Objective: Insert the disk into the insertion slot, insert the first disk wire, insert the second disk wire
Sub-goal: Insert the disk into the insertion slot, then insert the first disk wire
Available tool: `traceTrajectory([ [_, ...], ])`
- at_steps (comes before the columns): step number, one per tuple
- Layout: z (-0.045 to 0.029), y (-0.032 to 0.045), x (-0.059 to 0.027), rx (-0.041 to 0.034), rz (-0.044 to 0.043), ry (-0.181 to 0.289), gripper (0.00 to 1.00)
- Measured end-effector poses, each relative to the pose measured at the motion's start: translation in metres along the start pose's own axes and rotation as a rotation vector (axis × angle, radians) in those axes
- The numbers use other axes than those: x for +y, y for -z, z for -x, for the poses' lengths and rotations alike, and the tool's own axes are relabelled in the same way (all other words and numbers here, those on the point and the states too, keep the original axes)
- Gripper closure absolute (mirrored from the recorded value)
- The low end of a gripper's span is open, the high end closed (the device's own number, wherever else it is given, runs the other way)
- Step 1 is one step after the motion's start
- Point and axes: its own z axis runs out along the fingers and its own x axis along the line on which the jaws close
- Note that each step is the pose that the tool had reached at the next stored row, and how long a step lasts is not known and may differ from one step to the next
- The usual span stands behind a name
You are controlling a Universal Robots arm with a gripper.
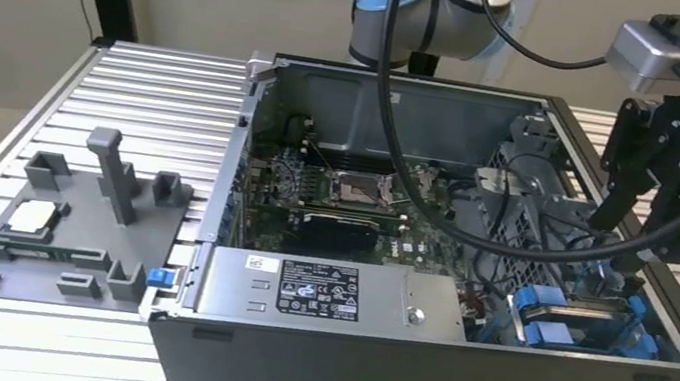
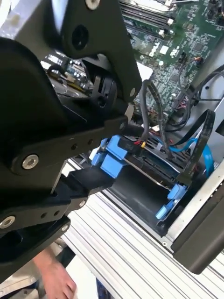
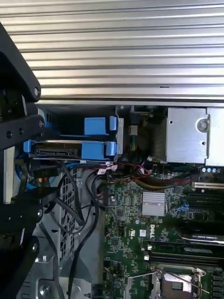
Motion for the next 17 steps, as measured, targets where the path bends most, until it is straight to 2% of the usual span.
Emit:
traceTrajectory([
  [3,0.0017,-0.0022,0.0,-0.0001,-0.0202,0.017,0.0],
  [5,0.0037,-0.0029,0.0,-0.0003,-0.028,0.028,0.0],
  [8,0.0067,-0.0036,0.0001,-0.0007,-0.0323,0.037,0.0],
  [15,0.0072,-0.0038,0.0027,-0.0006,-0.0326,0.039,0.0],
  [16,0.0072,-0.004,0.0027,-0.0006,-0.0326,0.039,1.0],
  [17,0.0073,-0.0041,0.0027,-0.0006,-0.0326,0.039,1.0],
])
